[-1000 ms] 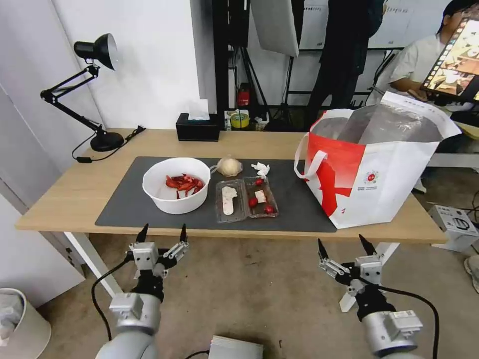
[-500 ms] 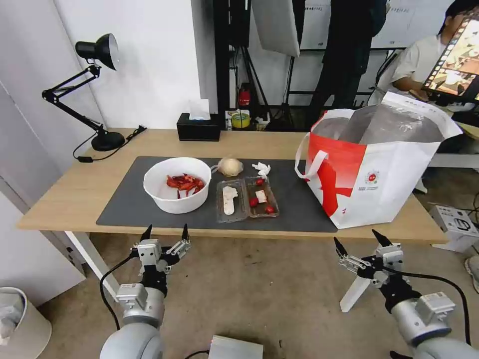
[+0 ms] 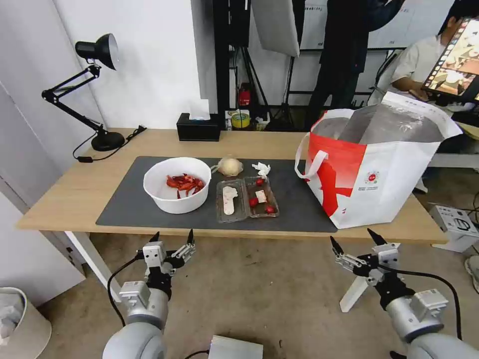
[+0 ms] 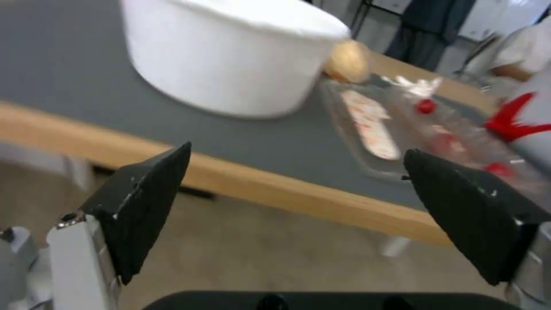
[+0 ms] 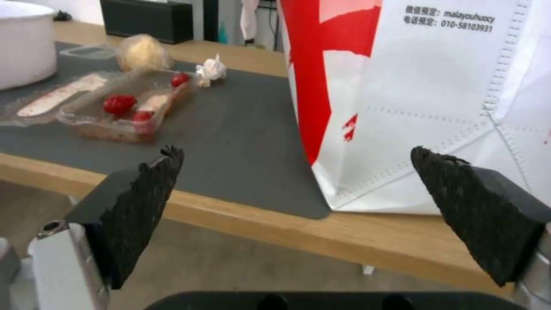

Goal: Pick up the trash from the table and place it into the takeout bag.

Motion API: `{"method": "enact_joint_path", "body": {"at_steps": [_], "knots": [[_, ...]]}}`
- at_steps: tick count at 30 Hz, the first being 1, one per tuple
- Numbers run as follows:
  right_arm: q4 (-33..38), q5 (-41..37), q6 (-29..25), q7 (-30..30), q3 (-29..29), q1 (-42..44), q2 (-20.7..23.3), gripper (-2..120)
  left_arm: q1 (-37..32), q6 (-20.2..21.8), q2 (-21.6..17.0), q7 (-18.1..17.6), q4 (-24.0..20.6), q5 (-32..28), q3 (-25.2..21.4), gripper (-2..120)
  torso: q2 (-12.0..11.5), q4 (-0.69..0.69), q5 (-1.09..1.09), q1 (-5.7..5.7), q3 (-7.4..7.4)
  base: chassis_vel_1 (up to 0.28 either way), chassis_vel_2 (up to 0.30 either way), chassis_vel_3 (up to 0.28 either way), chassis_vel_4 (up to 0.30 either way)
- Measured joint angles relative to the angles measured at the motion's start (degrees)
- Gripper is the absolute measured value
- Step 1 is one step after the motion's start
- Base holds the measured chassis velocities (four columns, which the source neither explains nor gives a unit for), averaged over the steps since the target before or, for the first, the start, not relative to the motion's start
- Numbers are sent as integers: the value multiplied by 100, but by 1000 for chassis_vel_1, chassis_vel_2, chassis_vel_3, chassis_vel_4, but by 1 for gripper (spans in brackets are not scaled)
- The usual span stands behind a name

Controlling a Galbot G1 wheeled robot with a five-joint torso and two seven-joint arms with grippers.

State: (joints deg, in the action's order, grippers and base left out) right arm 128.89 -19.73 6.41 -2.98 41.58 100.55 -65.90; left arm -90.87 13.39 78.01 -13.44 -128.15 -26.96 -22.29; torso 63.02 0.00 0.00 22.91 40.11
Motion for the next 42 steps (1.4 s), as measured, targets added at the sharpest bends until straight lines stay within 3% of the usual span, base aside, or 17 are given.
{"method": "enact_joint_path", "body": {"at_steps": [5, 7, 10, 13, 14, 18, 23, 24, 30, 42], "knots": [[-48, 6, -78, 122, -67, -85, -11, 100, 187, 280, 6, -472, -118, -1014, 210, 100, 0, 0, 0, 0, 0, 0, 0, 0, 0], [-52, 7, -83, 131, -70, -91, -9, 100, 221, 299, 14, -524, -119, -1113, 235, 100, 0, 0, 0, 0, 0, 0, 0, 0, 0], [-60, 4, -101, 152, -70, -100, 18, 100, 384, 321, 33, -685, -124, -1594, 338, 100, 0, 0, 0, 0, 0, 0, 0, 0, 0], [-69, -38, -116, 179, -43, -97, 31, 100, 641, 335, 27, -898, -181, -2454, 481, 100, 1, 0, 0, 0, 0, 0, 0, 0, 0], [-69, -38, -116, 179, -43, -97, 31, 100, 641, 335, 27, -898, -181, -2454, 481, 100, 1, 0, 0, 0, 0, 0, 0, 0, 0], [-97, -52, -126, 239, -17, -108, 19, 100, 1043, 345, 82, -1370, -140, -3543, 678, 100, 1, 0, 0, 0, 0, 0, 0, 0, 0], [-112, -53, -128, 258, -4, -115, 17, 100, 1202, 495, 148, -1739, -139, -4072, 759, 100, 1, 0, 1, 0, 0, 0, 0, 0, 0], [-116, -60, -130, 270, 16, -113, 20, 100, 1339, 671, 219, -2112, -131, -4436, 857, 100, 1, 0, 1, 0, 0, 0, 0, 0, 0], [-125, -71, -175, 296, 80, -67, 5, 100, 1569, 843, 287, -2417, 2, -4562, 1096, 100, 0, 0, 1, 0, 0, 0, 0, 0, 0], [-183, -103, -201, 354, 108, -61, -3, 100, 2107, 642, 317, -2411, 256, -4713, 1162, 100, 0, 0, 0, 0, 0, 0, 0, 0, 0]]}}
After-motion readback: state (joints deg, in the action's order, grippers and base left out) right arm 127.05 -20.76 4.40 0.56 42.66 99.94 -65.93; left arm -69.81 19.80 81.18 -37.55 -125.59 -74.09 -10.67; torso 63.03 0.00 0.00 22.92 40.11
